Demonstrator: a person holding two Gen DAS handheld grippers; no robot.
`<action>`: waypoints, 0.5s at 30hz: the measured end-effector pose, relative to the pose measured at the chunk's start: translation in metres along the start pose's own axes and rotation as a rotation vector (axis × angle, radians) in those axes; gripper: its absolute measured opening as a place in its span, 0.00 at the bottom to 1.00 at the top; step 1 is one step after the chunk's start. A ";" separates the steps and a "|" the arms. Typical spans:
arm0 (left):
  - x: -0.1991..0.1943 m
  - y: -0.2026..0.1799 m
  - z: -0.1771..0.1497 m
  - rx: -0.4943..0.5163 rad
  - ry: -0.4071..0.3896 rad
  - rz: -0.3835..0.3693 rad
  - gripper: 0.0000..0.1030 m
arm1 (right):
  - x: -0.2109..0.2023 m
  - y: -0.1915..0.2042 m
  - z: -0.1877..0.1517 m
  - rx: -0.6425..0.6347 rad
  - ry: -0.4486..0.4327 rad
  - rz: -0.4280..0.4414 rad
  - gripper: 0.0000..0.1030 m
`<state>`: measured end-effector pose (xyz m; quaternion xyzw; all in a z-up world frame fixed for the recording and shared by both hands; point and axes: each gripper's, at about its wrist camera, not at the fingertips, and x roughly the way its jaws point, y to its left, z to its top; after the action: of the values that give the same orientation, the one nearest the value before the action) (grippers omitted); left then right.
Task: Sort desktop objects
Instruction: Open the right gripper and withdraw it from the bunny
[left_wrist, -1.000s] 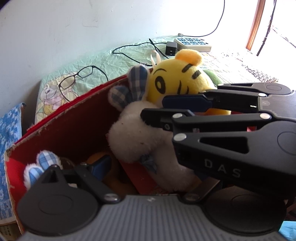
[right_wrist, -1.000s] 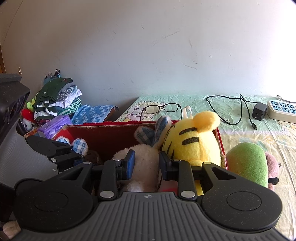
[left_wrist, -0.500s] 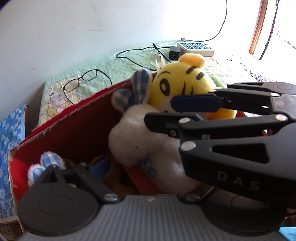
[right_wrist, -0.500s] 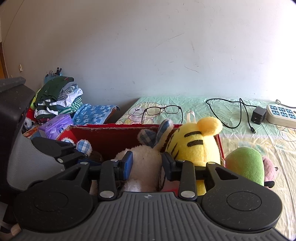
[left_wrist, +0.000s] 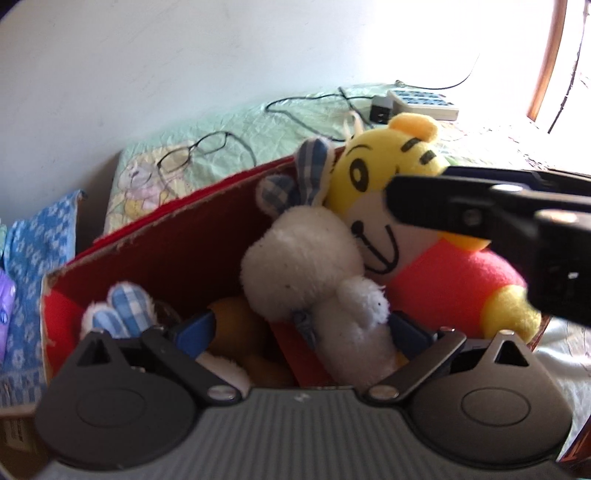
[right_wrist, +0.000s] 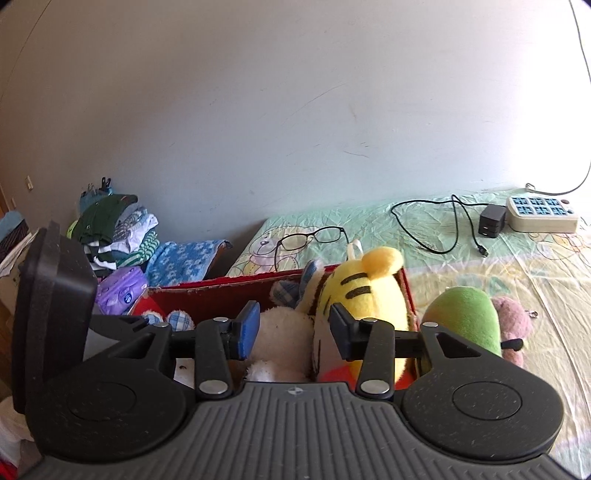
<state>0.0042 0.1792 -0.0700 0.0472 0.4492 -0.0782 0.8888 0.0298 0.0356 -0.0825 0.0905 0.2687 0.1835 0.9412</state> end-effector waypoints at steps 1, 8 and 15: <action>-0.001 0.001 0.000 -0.018 0.005 0.002 0.97 | -0.003 -0.001 0.000 0.012 -0.002 -0.007 0.44; -0.014 -0.001 -0.002 -0.046 0.039 0.066 0.97 | -0.015 -0.004 -0.003 0.056 -0.013 -0.043 0.48; -0.026 -0.006 -0.006 -0.048 0.047 0.122 0.98 | -0.019 -0.010 -0.006 0.091 -0.012 -0.050 0.50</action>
<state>-0.0171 0.1769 -0.0524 0.0551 0.4680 -0.0122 0.8819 0.0143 0.0197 -0.0813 0.1275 0.2733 0.1467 0.9421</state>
